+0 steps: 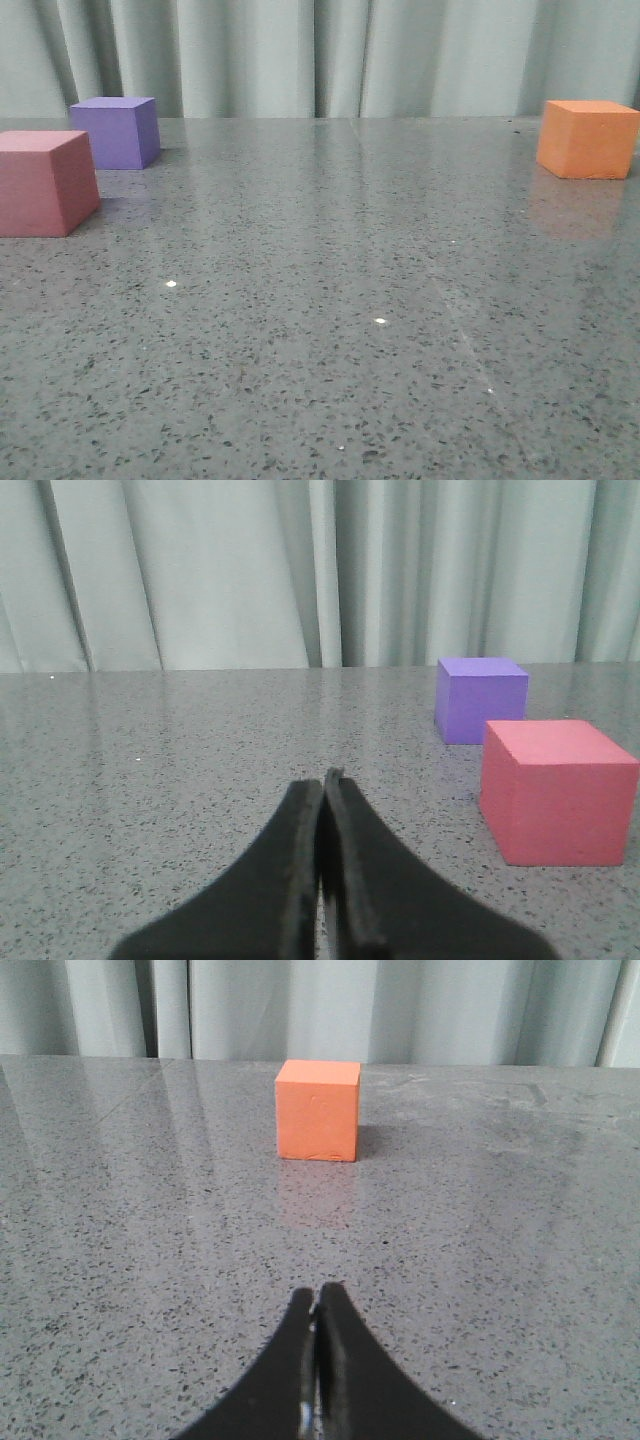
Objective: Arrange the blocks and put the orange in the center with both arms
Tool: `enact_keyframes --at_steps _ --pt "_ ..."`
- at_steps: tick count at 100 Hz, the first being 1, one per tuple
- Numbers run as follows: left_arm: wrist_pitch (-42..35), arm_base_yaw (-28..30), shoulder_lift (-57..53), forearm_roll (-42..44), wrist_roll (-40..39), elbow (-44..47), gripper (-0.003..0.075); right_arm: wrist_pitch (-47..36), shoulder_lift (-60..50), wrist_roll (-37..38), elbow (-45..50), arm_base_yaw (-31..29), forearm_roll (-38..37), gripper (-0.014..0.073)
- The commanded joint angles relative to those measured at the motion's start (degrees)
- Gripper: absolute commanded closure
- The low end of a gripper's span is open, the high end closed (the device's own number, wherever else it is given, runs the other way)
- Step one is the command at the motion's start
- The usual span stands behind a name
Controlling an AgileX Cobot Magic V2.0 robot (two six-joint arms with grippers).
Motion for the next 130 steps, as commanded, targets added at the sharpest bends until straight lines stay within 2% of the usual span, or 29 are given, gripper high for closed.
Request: enact_keyframes --at_steps 1,77,96,117,130 --pt "-4.2 -0.5 -1.9 -0.5 -0.2 1.2 0.0739 -4.2 -1.5 -0.6 -0.3 0.0 -0.1 0.0714" --pt "-4.2 -0.5 -1.9 -0.6 -0.6 1.2 0.0739 -4.8 -1.5 -0.6 -0.3 0.0 -0.1 0.0714" --pt "-5.0 -0.5 -1.9 -0.6 -0.6 -0.8 0.0739 -12.5 -1.4 -0.6 -1.6 0.0 -0.1 0.0714" --pt "-0.6 -0.5 -0.1 -0.6 -0.6 -10.1 0.074 -0.5 1.7 -0.6 -10.7 0.0 0.0 0.0714" --pt "6.2 -0.5 3.5 -0.9 -0.2 -18.1 0.074 10.8 6.2 -0.6 -18.9 0.0 1.5 0.0714"
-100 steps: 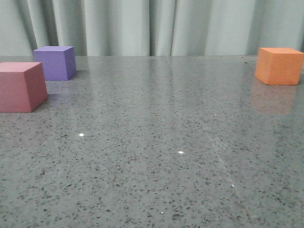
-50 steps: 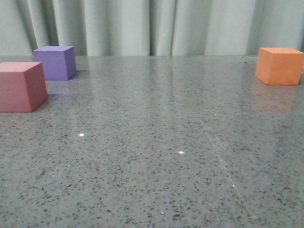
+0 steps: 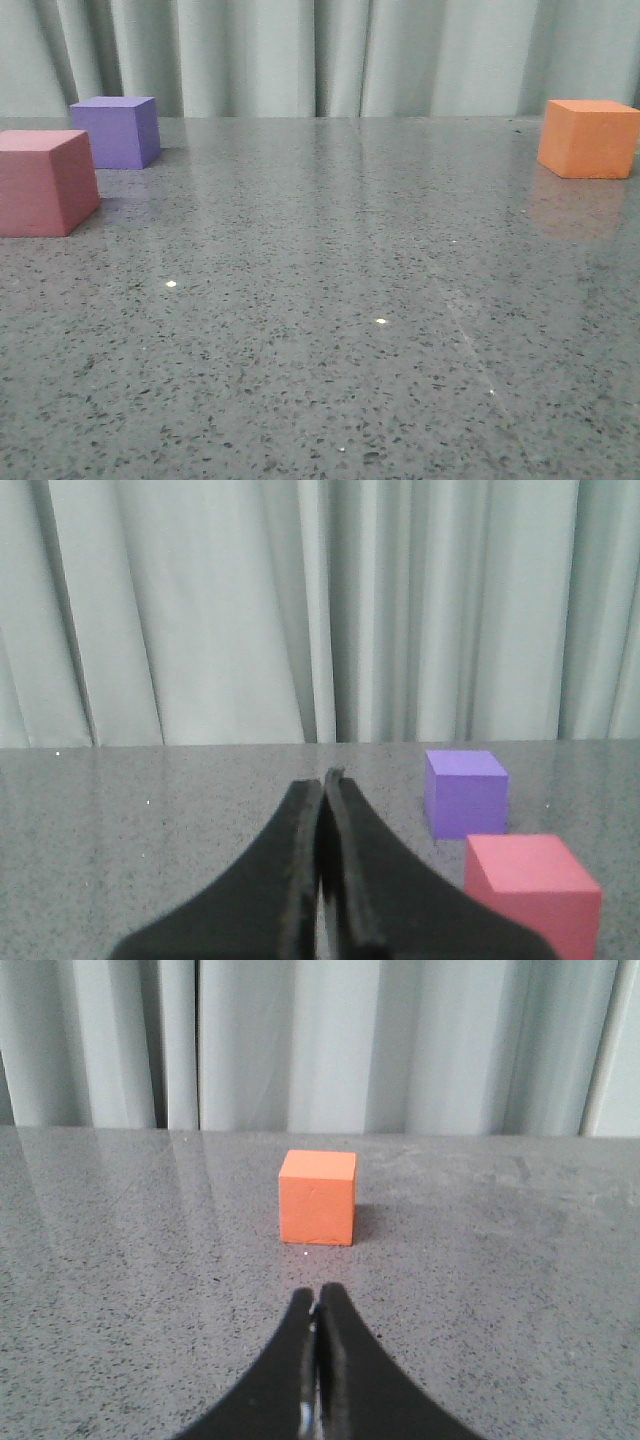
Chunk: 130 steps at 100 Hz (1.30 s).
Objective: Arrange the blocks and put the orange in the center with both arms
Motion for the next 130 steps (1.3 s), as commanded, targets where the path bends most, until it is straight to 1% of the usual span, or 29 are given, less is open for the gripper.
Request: enact_keyframes --at_steps 1,7,14,34,50,57,62,69,76,89,95,101,103,110,115,117,122,124,127,130 --pt "0.3 -0.3 3.3 -0.7 -0.2 -7.0 0.074 3.2 3.9 -0.5 -7.2 0.0 1.1 0.0714" --pt "3.0 -0.3 5.5 -0.7 -0.2 -10.6 0.074 8.1 6.5 -0.5 -10.9 0.0 1.4 0.0714" --pt "4.8 -0.3 8.5 -0.8 -0.2 -14.7 0.074 11.3 9.5 -0.5 -15.1 0.0 1.9 0.0714" --pt "8.7 -0.3 19.4 -0.9 -0.2 -24.7 0.0739 13.1 17.3 -0.5 -23.9 0.0 1.9 0.0714" --pt "15.4 -0.3 29.5 -1.1 -0.2 -31.8 0.0739 16.6 25.0 -0.5 -29.0 0.0 1.9 0.0713" --pt "18.3 -0.3 33.7 -1.9 -0.2 -34.3 0.0739 18.9 28.0 -0.5 -30.9 0.0 1.9 0.0703" --pt "19.7 -0.3 36.2 -2.4 -0.2 -35.7 0.0739 20.2 29.8 -0.5 -31.9 0.0 1.9 0.0675" --pt "20.1 -0.3 39.2 -3.8 -0.2 -37.0 0.0738 21.3 31.8 -0.5 -32.7 0.0 1.9 0.0603" --pt "19.9 -0.3 41.3 -6.2 -0.2 -37.6 0.0738 21.8 33.1 -0.5 -33.2 0.0 1.9 0.0486" --pt "19.9 -0.3 43.4 -7.1 -0.2 -37.7 0.0723 21.8 34.0 -0.5 -33.3 0.0 2.2 0.0179" --pt "19.9 -0.3 43.9 -7.1 -0.2 -37.7 0.0676 21.8 34.0 -0.5 -33.4 0.0 1.9 0.0055" --pt "19.8 -0.3 44.0 -7.1 -0.1 -37.7 0.0601 21.8 34.0 -0.5 -33.4 0.0 1.9 -0.002" --pt "19.8 -0.3 44.0 -7.1 0.2 -37.7 0.058 21.8 34.0 -0.5 -33.4 0.0 1.9 -0.0016" --pt "19.7 -0.3 44.0 -7.1 1.9 -37.7 0.0461 21.8 34.0 -0.5 -33.4 0.0 2.2 0.0004" --pt "19.7 -0.3 44.0 -7.1 2.7 -37.7 0.0344 21.6 34.0 -0.5 -33.4 0.0 2.3 0.0004" --pt "19.7 -0.3 44.0 -7.1 2.7 -37.7 0.0314 21.4 34.0 -0.5 -33.4 0.0 2.3 0.0004" --pt "19.7 -0.3 44.0 -7.1 2.7 -37.7 0.0192 20.9 34.0 -0.5 -33.4 0.0 2.3 0.0004" --pt "19.7 -0.3 44.0 -7.1 2.7 -37.7 0.0163 20.7 34.0 -0.5 -33.4 0.0 2.3 0.0004" --pt "19.7 -0.3 44.0 -7.1 2.7 -37.7 0.0097 20.5 34.0 -0.5 -33.4 0.0 2.3 0.0004" --pt "19.7 -0.3 44.0 -7.1 2.7 -37.7 0.0053 20.4 34.0 -0.5 -33.4 0.0 2.3 0.0004"
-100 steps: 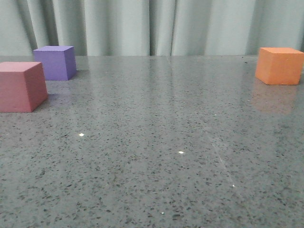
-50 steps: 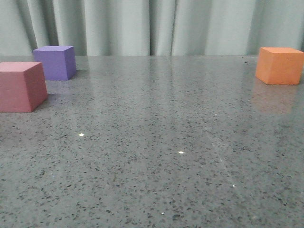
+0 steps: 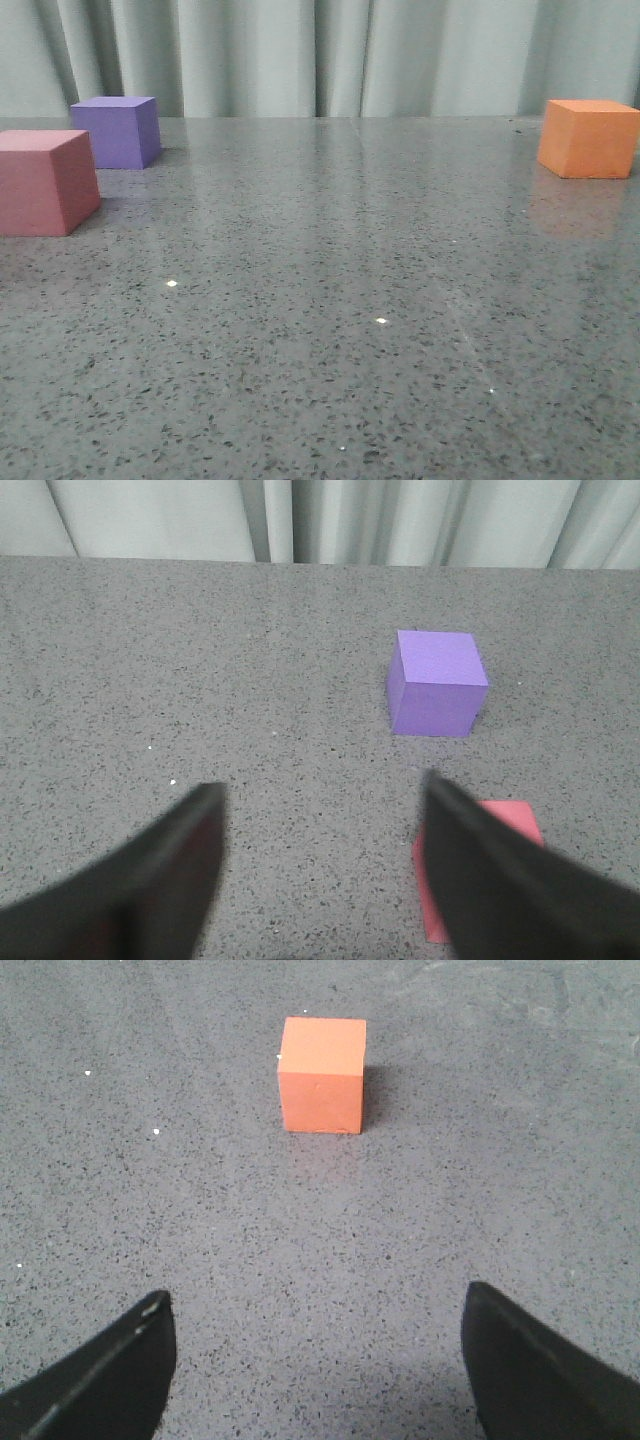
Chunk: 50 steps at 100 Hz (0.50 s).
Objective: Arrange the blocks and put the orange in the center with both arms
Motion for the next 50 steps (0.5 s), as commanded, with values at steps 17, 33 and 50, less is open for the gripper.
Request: enact_keyframes --at_steps 17,33,50 --pt "-5.1 -0.3 0.0 -0.8 0.3 -2.1 0.0021 -5.1 0.7 -0.4 -2.2 0.0 0.5 0.0004" --pt "-7.1 -0.3 0.0 -0.8 0.3 -2.1 0.006 -2.5 6.0 -0.4 -6.3 0.0 0.5 0.0004" --pt "-9.9 -0.3 0.0 -0.8 0.3 -2.1 0.0104 0.7 15.8 -0.4 -14.5 0.0 0.7 0.0004"
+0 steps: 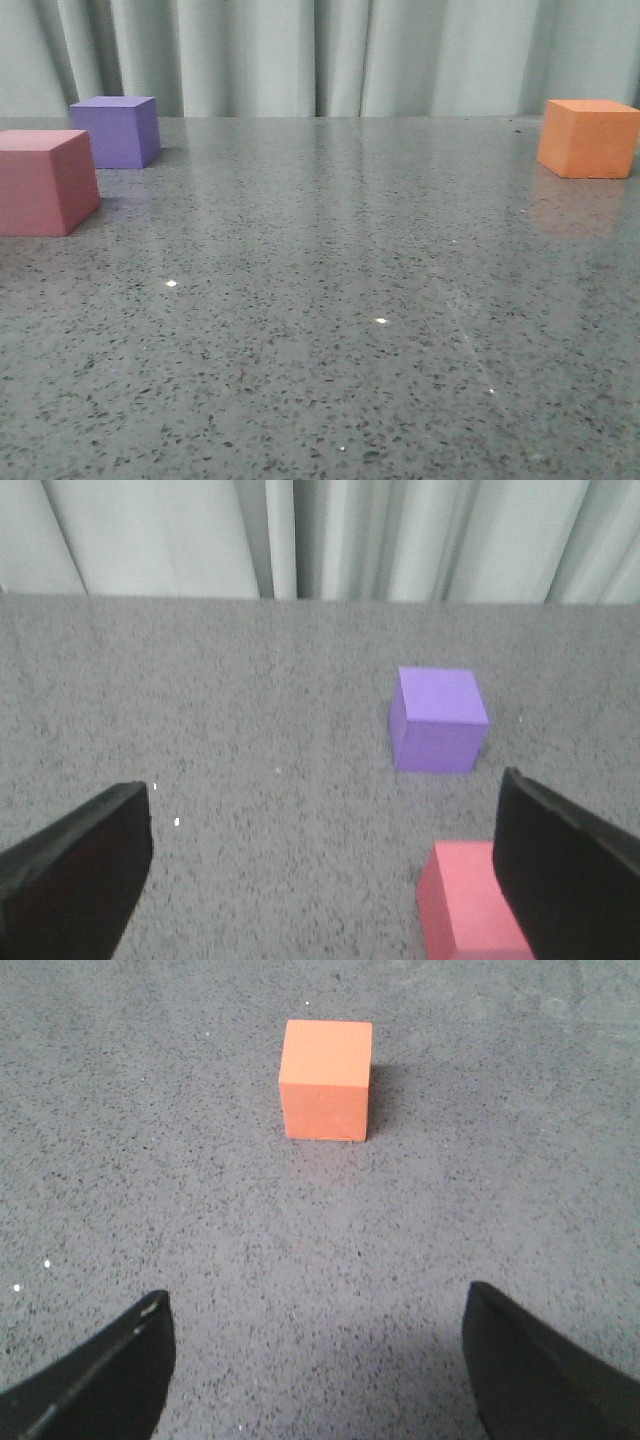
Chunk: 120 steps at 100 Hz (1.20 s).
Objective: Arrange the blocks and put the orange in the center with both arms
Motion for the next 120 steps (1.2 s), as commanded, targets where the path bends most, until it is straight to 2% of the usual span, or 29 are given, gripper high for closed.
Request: enact_keyframes --at_steps 1,17,43,64,85,120 --pt "-5.4 -0.3 0.0 -0.7 0.0 -2.1 0.0108 -2.1 4.5 -0.4 -6.2 0.0 0.3 0.0004" --pt "-5.3 -0.3 0.0 -0.7 0.0 -2.1 0.0143 1.2 15.1 -0.4 -16.1 0.0 0.8 0.0004" --pt "-5.3 -0.3 0.0 -0.7 0.0 -2.1 0.021 11.3 32.5 1.3 -34.8 0.0 1.8 0.0004" --pt "-5.3 -0.3 0.0 -0.7 0.0 -2.1 0.0262 17.8 43.7 2.6 -45.6 0.0 1.5 0.0004" --pt "-5.3 -0.3 0.0 -0.7 0.0 -2.1 0.0302 20.2 50.4 5.3 -51.0 -0.2 -0.7 0.0004" --pt "-5.3 -0.3 0.0 -0.7 0.0 -2.1 0.0302 19.1 54.8 6.0 -51.3 -0.3 -1.3 0.0004"
